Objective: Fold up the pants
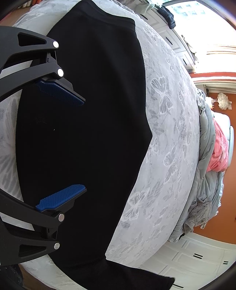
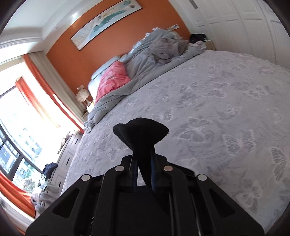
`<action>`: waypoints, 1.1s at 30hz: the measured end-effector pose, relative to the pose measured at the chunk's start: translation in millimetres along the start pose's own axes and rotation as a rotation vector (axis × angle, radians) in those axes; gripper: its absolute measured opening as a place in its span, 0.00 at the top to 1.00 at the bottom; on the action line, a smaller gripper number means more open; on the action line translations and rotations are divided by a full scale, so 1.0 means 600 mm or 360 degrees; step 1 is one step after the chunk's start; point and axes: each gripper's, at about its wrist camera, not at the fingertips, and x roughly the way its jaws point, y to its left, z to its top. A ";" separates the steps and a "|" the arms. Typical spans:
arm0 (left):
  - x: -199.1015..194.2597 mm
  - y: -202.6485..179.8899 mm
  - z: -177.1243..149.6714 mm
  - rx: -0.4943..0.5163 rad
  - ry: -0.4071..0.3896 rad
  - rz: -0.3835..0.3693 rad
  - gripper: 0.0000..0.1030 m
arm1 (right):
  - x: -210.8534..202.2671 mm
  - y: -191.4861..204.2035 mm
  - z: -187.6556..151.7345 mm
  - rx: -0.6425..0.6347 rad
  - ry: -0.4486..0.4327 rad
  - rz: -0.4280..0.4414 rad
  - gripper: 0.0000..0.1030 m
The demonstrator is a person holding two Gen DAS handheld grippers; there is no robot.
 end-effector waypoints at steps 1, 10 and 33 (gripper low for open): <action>-0.001 0.002 0.000 -0.0010 -0.0004 -0.0004 0.17 | -0.013 -0.031 0.007 0.0054 -0.0024 -0.0047 0.90; 0.013 -0.012 -0.001 0.0009 0.0046 0.0001 0.17 | -0.092 -0.379 -0.058 0.0713 0.0019 -0.0358 0.91; -0.045 0.120 0.040 -0.0403 -0.0136 0.0088 0.17 | 0.146 0.349 -0.232 -0.0618 0.0538 0.0573 0.91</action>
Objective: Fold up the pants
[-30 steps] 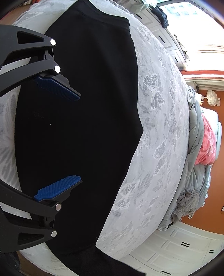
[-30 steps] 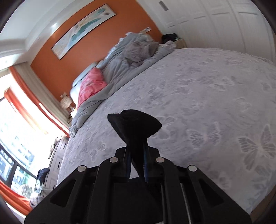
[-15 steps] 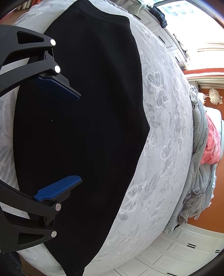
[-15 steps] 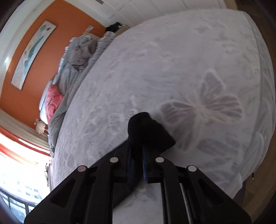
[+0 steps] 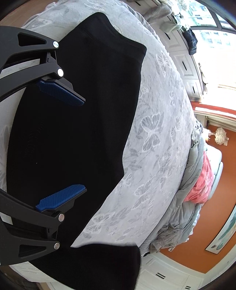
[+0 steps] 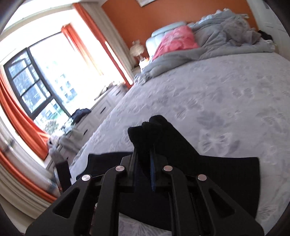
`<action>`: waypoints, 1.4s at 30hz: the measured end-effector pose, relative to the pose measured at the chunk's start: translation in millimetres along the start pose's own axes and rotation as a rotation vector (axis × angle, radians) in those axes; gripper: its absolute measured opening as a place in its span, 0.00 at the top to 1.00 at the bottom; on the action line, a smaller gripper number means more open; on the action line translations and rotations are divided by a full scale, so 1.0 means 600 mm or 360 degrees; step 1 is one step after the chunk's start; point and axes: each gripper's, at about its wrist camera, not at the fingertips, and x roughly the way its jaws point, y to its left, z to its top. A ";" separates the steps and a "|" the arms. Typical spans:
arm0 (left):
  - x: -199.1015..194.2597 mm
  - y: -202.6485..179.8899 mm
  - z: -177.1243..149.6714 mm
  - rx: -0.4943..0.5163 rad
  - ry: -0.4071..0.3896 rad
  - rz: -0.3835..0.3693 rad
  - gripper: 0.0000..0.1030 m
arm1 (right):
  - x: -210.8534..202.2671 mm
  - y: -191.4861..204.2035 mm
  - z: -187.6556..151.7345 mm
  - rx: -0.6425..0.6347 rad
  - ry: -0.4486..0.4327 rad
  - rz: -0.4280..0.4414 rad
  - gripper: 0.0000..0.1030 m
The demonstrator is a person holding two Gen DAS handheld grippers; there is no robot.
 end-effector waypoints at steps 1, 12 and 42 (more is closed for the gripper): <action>-0.003 0.007 0.003 -0.0007 -0.0012 0.0017 0.17 | 0.040 0.008 -0.017 -0.0008 0.0078 0.0002 0.91; 0.000 0.075 0.026 -0.0181 0.0046 -0.0061 0.17 | 0.176 -0.048 -0.150 0.0130 0.0620 0.0176 0.74; 0.079 -0.053 -0.051 0.0303 0.0359 -0.0150 0.79 | -0.070 -0.285 -0.181 0.0467 0.0168 -0.0408 0.65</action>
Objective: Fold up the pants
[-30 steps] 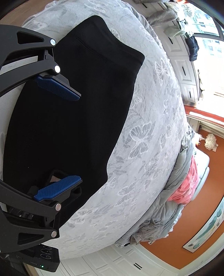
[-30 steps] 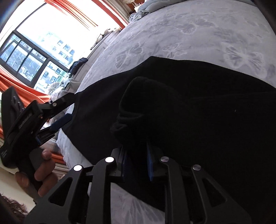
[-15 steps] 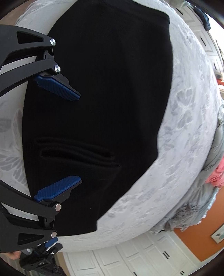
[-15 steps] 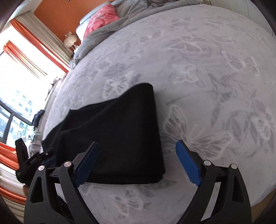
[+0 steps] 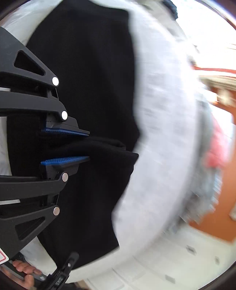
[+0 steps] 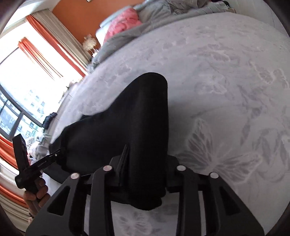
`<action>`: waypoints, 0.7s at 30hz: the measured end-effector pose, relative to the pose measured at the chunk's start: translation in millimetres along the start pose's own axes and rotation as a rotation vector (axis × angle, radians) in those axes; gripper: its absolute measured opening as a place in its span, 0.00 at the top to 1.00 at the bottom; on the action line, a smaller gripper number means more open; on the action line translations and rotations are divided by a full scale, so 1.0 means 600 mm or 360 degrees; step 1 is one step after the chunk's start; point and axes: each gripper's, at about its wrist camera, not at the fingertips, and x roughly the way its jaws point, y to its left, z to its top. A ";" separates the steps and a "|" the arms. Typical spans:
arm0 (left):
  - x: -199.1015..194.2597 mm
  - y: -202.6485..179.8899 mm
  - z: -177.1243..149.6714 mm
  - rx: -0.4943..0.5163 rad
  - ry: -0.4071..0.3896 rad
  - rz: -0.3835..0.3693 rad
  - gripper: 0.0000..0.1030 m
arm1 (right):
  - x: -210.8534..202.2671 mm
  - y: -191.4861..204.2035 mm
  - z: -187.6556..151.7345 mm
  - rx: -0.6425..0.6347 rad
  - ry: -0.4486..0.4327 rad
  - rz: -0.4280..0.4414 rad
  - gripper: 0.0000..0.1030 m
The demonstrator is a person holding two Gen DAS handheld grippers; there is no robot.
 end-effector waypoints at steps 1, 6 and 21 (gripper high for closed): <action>0.016 0.008 -0.005 -0.0058 0.0058 -0.0021 0.74 | 0.018 -0.015 -0.007 0.0064 0.0085 -0.0102 0.59; -0.021 0.001 -0.005 -0.0017 -0.0162 0.0090 0.57 | -0.013 -0.010 -0.001 0.0111 -0.0068 0.0042 0.77; -0.031 0.008 0.004 -0.0067 -0.0115 0.0116 0.33 | 0.028 0.000 -0.030 0.0142 0.0010 -0.0136 0.49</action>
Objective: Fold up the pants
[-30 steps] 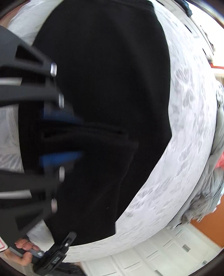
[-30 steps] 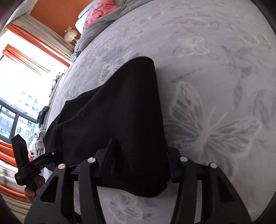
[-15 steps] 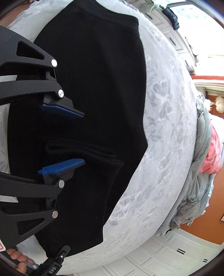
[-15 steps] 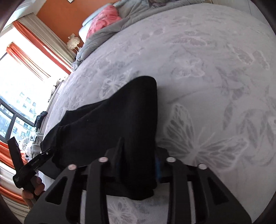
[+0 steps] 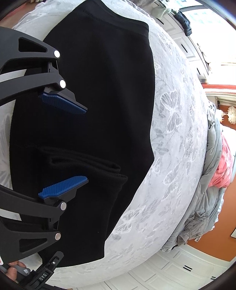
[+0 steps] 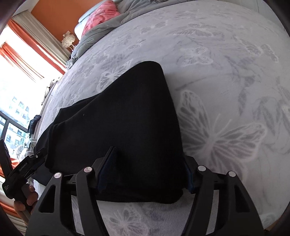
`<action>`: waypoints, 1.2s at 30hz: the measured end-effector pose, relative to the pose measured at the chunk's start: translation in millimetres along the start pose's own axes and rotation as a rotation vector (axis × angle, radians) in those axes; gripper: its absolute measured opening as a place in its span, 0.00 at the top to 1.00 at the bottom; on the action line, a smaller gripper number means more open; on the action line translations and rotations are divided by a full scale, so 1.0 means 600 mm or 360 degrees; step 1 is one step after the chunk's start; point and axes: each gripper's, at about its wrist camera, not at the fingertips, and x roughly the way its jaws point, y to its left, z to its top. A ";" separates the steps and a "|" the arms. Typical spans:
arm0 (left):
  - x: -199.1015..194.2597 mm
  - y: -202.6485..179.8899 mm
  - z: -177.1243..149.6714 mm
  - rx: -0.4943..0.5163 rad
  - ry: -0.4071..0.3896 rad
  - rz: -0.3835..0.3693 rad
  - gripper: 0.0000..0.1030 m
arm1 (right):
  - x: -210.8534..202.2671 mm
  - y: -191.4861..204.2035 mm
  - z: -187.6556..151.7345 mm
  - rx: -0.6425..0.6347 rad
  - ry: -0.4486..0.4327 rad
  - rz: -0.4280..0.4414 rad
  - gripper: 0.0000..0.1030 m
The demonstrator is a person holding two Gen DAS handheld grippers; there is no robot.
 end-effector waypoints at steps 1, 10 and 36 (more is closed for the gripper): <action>0.000 0.001 0.000 -0.0007 0.0005 0.0006 0.33 | -0.001 0.002 -0.001 -0.0006 -0.0017 0.0001 0.68; -0.002 0.010 -0.004 -0.0052 0.0005 -0.0032 0.31 | -0.104 0.003 0.042 -0.0004 -0.0363 0.0059 0.84; -0.003 0.044 0.004 -0.0106 0.0029 -0.0042 0.25 | 0.070 0.261 -0.094 -0.1091 0.0000 0.0017 0.64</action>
